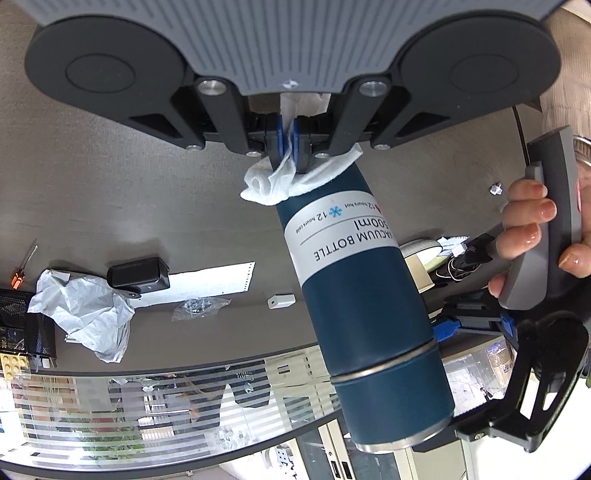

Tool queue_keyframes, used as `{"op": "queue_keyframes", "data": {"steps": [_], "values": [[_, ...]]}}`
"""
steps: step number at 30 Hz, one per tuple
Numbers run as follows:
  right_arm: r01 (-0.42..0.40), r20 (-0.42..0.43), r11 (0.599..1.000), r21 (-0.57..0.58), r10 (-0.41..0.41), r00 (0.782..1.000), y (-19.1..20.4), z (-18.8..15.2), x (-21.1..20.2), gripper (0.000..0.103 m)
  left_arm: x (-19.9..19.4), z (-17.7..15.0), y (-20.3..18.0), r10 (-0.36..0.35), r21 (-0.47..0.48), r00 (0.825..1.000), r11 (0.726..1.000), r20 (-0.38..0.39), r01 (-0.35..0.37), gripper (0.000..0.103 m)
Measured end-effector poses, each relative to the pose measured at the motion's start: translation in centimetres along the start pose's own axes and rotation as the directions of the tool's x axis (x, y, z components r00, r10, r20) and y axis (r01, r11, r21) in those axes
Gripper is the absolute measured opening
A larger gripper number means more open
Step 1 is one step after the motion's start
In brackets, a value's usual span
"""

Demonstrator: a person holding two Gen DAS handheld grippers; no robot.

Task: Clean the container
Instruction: 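Press the right gripper's tissue against the thermos base and rub upward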

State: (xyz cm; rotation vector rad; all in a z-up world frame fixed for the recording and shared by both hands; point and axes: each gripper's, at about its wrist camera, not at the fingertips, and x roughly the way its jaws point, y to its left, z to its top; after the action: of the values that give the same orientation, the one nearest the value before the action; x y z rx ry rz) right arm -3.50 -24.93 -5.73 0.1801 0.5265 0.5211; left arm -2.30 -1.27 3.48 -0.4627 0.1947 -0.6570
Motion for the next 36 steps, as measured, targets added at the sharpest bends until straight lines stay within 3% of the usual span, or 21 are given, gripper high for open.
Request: {"op": "queue_keyframes", "data": {"steps": [10,36], "values": [[-0.001,0.063,1.000,-0.011,0.001,0.998,0.4,0.5,-1.0,0.010,0.1,-0.1,-0.1,-0.002,0.000,1.000,1.000,-0.002,0.002,0.103],[-0.003,-0.087,1.000,0.018,0.005,0.996,-0.4,-1.1,1.4,0.010,0.2,-0.2,-0.3,0.000,0.001,1.000,1.000,-0.002,0.000,0.103]]}}
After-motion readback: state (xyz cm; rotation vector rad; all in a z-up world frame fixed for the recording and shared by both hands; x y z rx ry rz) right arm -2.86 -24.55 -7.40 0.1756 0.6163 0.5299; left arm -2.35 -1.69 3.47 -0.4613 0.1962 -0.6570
